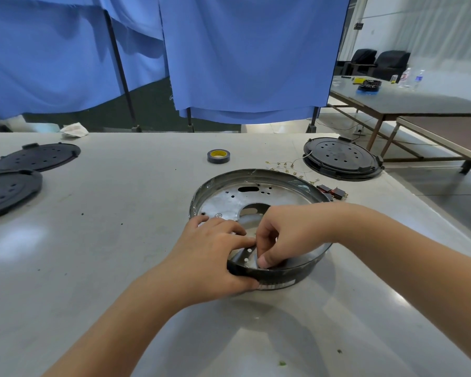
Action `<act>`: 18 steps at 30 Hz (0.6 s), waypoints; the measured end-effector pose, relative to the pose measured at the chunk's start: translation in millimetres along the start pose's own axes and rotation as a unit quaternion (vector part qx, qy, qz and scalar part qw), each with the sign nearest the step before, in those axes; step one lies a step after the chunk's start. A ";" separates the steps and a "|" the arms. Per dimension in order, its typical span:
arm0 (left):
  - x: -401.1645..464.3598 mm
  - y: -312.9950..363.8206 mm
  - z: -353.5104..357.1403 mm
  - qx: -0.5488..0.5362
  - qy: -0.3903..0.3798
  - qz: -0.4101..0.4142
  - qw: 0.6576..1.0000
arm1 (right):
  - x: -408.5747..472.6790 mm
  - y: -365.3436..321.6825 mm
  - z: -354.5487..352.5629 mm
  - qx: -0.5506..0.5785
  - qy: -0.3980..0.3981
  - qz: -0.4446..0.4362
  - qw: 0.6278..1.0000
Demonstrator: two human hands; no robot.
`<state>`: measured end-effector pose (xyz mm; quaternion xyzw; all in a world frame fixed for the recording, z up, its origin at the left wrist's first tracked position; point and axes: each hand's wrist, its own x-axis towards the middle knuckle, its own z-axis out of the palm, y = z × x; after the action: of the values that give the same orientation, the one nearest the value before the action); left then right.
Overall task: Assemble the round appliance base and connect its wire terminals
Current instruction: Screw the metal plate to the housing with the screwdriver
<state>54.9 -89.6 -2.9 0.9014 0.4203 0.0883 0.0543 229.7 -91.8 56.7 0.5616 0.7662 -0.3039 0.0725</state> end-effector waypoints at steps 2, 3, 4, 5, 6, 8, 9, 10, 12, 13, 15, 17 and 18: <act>-0.3 -0.9 1.1 0.001 -0.001 -0.002 1.000 | -1.0 -2.2 1.6 0.000 0.008 0.017 1.000; -0.8 -1.2 1.4 0.002 0.000 -0.002 1.000 | -1.5 -3.3 2.7 -0.004 0.012 0.024 1.000; -1.0 -1.2 1.7 0.002 0.001 -0.002 1.000 | -2.1 -4.4 3.9 -0.010 0.016 0.028 0.999; -1.2 -1.0 1.8 0.001 0.002 -0.002 1.000 | -2.9 -5.3 5.1 -0.016 0.021 0.030 0.999; -1.2 -0.7 1.7 -0.001 0.001 -0.002 1.000 | -3.9 -6.3 5.9 -0.022 0.025 0.030 0.999; -1.0 -0.3 1.5 -0.004 0.001 -0.003 1.000 | -5.9 -7.9 6.3 -0.035 0.027 0.025 0.999; -1.1 -0.1 1.3 -0.006 0.002 -0.004 1.000 | -6.7 -8.6 6.1 -0.042 0.025 0.020 0.999; -1.3 0.0 1.1 -0.009 0.003 -0.003 1.000 | -7.8 -9.0 5.8 -0.052 0.023 0.014 0.998; -1.6 0.0 0.7 -0.014 0.004 -0.001 1.000 | -8.9 -9.9 4.0 -0.072 0.021 0.000 0.997; -1.7 0.0 0.5 -0.016 0.003 0.000 1.000 | -9.0 -10.3 3.0 -0.081 0.019 -0.010 0.996; -1.5 0.3 0.1 -0.016 0.002 0.000 1.000 | -8.8 -11.5 0.9 -0.090 0.016 -0.029 0.995; -1.4 0.6 0.1 -0.017 0.005 0.000 1.000 | -8.0 -12.5 -0.1 -0.099 0.014 -0.041 0.994; -1.3 0.7 0.4 -0.016 0.007 0.000 1.000 | -7.4 -13.0 0.1 -0.108 0.012 -0.047 0.993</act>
<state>54.7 -91.0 -3.4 0.8997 0.4194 0.1014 0.0652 220.6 -100.3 65.0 0.5178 0.8205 -0.2161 0.1091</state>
